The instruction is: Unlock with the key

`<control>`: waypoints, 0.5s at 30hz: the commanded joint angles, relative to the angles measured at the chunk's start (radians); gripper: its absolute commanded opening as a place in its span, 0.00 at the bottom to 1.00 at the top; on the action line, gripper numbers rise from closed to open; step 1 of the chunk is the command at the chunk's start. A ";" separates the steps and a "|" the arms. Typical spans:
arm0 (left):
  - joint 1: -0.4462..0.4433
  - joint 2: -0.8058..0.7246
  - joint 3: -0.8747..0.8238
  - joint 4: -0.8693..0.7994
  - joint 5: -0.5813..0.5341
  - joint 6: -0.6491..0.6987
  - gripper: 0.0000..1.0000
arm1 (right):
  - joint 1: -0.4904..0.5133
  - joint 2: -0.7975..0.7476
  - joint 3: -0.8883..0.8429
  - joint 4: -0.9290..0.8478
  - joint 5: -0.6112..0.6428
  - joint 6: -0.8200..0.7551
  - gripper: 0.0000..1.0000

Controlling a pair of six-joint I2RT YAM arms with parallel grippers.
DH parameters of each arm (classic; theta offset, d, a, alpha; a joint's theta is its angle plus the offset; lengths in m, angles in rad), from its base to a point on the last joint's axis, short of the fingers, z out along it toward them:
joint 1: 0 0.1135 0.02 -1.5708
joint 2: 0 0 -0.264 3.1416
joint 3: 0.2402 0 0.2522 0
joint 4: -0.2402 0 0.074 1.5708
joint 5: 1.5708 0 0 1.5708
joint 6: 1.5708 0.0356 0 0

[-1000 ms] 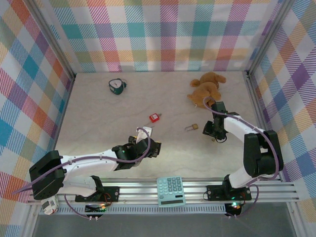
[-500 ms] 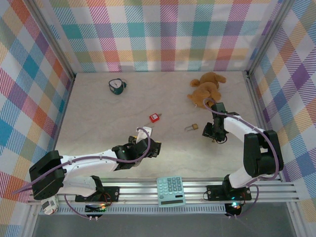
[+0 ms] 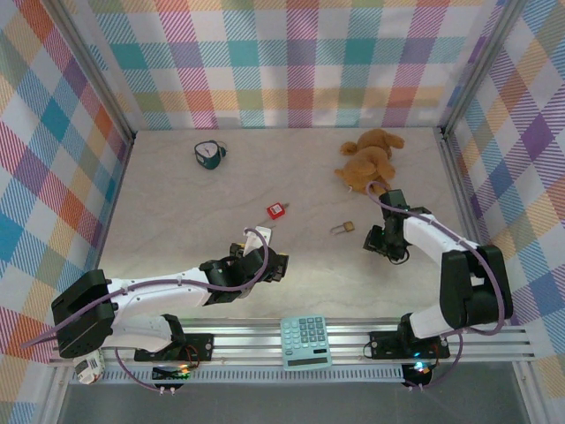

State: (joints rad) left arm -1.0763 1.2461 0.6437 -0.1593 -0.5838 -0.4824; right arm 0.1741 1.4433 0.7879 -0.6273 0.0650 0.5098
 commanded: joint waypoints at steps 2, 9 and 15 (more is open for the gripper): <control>0.013 -0.039 -0.016 -0.022 0.006 -0.012 0.98 | 0.004 -0.027 -0.007 -0.013 0.020 0.025 0.58; 0.013 -0.069 -0.030 -0.027 0.000 -0.013 0.98 | 0.001 0.047 0.026 0.013 -0.012 0.036 0.63; 0.013 -0.086 -0.041 -0.028 -0.013 -0.009 0.99 | 0.001 0.077 0.024 0.066 -0.106 0.046 0.63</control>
State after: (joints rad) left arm -1.0763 1.1820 0.6212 -0.1665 -0.5850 -0.4828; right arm 0.1741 1.5051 0.7876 -0.5922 0.0265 0.5377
